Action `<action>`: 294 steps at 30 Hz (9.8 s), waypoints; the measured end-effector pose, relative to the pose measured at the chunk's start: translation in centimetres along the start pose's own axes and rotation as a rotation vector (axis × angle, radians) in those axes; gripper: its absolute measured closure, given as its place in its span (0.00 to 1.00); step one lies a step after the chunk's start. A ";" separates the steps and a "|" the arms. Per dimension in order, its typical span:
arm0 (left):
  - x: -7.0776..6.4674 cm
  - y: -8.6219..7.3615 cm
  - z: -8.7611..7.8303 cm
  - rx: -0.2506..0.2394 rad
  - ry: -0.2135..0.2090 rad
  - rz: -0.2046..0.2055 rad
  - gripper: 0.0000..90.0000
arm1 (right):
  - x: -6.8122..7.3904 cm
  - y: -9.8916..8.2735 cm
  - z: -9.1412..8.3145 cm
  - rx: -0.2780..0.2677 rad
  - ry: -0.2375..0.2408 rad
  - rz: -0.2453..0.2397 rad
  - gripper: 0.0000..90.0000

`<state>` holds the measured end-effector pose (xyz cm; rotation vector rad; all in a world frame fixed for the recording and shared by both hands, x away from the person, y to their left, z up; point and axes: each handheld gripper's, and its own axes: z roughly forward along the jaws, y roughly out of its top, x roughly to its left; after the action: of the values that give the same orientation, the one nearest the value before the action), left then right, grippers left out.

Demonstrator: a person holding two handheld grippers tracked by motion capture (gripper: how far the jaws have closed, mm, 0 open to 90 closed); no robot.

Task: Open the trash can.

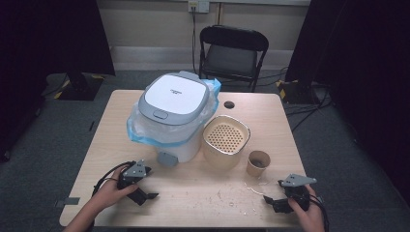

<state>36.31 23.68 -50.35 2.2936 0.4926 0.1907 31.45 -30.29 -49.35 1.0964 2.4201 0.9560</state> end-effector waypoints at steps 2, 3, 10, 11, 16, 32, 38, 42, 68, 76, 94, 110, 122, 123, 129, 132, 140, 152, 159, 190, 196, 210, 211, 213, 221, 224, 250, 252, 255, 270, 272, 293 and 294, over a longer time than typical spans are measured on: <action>0.0 0.0 0.0 -0.003 -0.001 0.000 0.00 | 0.1 0.0 0.0 0.000 -0.005 0.008 0.15; 0.0 0.0 0.0 -0.004 0.000 -0.001 0.00 | 0.2 -0.2 0.0 -0.018 -0.015 0.016 0.15; -0.2 0.1 0.0 0.008 -0.019 0.003 0.00 | -0.1 -0.4 0.4 -0.056 -0.010 0.018 0.10; -0.2 0.2 -0.2 0.019 -0.023 0.004 0.00 | -0.1 -0.4 0.5 -0.056 -0.005 0.018 0.10; -0.4 0.6 -0.8 -0.014 -0.053 0.000 0.24 | -0.2 -0.3 0.5 -0.046 -0.002 0.006 0.10; -0.2 3.4 -5.7 -0.111 -0.078 -0.158 0.17 | 0.0 -0.1 0.9 -0.026 0.029 -0.025 0.00; -0.1 3.9 -7.1 -0.099 -0.066 -0.170 0.18 | -0.1 0.1 1.1 -0.027 0.023 -0.022 0.00; -0.1 4.4 -7.7 -0.095 -0.063 -0.174 0.20 | -0.2 0.3 1.2 -0.027 0.024 -0.023 0.00; 1.2 9.2 -11.5 -0.093 -0.056 -0.199 0.45 | -0.3 0.5 1.5 -0.026 0.022 -0.019 0.00; 1.3 10.6 -12.2 -0.076 -0.054 -0.181 0.48 | -0.3 0.5 1.5 -0.026 0.021 -0.019 0.00; 2.4 12.6 -13.7 -0.065 -0.058 -0.259 0.70 | -0.3 0.6 1.6 -0.027 0.019 -0.014 0.00; 2.9 15.7 -14.4 -0.062 -0.042 -0.257 0.81 | -0.3 0.6 1.6 -0.026 0.020 -0.013 0.00; 3.3 17.4 -15.0 -0.062 -0.024 -0.249 0.85 | -0.3 0.6 1.6 -0.026 0.019 -0.013 0.00; 3.4 17.5 -15.0 -0.067 -0.026 -0.253 0.85 | -0.3 0.6 1.6 -0.027 0.019 -0.013 0.00; 3.7 18.2 -15.4 -0.067 -0.016 -0.259 0.88 | -0.3 0.6 1.6 -0.027 0.019 -0.012 0.00; 3.8 18.6 -15.7 -0.065 0.000 -0.255 0.90 | -0.3 0.6 1.6 -0.027 0.019 -0.013 0.00; 4.1 19.5 -16.1 -0.080 0.014 -0.263 0.94 | -0.3 0.6 1.6 -0.026 0.020 -0.013 0.00; 5.1 21.1 -16.5 -0.099 0.029 -0.269 0.96 | -0.2 0.6 1.6 -0.029 0.018 -0.012 0.00; 5.3 22.5 -16.4 -0.104 0.039 -0.249 0.99 | -0.2 0.6 1.6 -0.029 0.018 -0.012 0.00; 5.9 23.0 -13.4 -0.059 0.043 -0.255 1.00 | -0.3 0.6 1.6 -0.028 0.018 -0.012 0.00; 5.9 22.9 -13.4 -0.062 0.046 -0.257 1.00 | -0.3 0.6 1.6 -0.028 0.018 -0.012 0.00; 5.8 22.7 -13.4 -0.069 0.046 -0.261 1.00 | -0.3 0.6 1.6 -0.027 0.018 -0.011 0.00; 5.9 22.7 -13.4 -0.074 0.045 -0.269 1.00 | -0.2 0.6 1.6 -0.029 0.018 -0.011 0.00; 5.9 22.6 -13.4 -0.080 0.041 -0.273 1.00 | -0.3 0.6 1.6 -0.030 0.017 -0.013 0.00; 5.8 22.4 -13.3 -0.078 0.042 -0.275 1.00 | -0.3 0.6 1.6 -0.029 0.017 -0.012 0.00; 5.8 22.3 -13.3 -0.081 0.040 -0.276 1.00 | -0.3 0.6 1.6 -0.029 0.016 -0.013 0.00; 4.6 19.5 -15.8 -0.113 0.019 -0.254 0.85 | -0.2 0.6 1.6 -0.027 0.018 -0.012 0.00; 4.6 19.0 -15.8 -0.116 0.019 -0.258 0.80 | -0.2 0.6 1.6 -0.027 0.018 -0.012 0.00; 4.5 18.3 -15.7 -0.126 0.009 -0.266 0.76 | -0.2 0.6 1.6 -0.027 0.018 -0.012 0.00; 3.7 14.9 -14.1 -0.125 -0.019 -0.258 0.52 | -0.3 0.6 1.6 -0.027 0.019 -0.012 0.00; 3.8 14.5 -13.9 -0.125 -0.021 -0.261 0.49 | -0.3 0.6 1.6 -0.027 0.019 -0.012 0.00; 4.0 10.8 -11.3 -0.117 -0.004 -0.308 0.25 | -0.3 0.6 1.6 -0.027 0.018 -0.011 0.00; 4.0 10.6 -11.1 -0.122 -0.007 -0.315 0.24 | -0.3 0.7 1.6 -0.028 0.016 -0.011 0.00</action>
<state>39.95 25.96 -35.03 2.0661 0.8067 0.0557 32.83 -29.45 -50.09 1.0685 2.4162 0.9955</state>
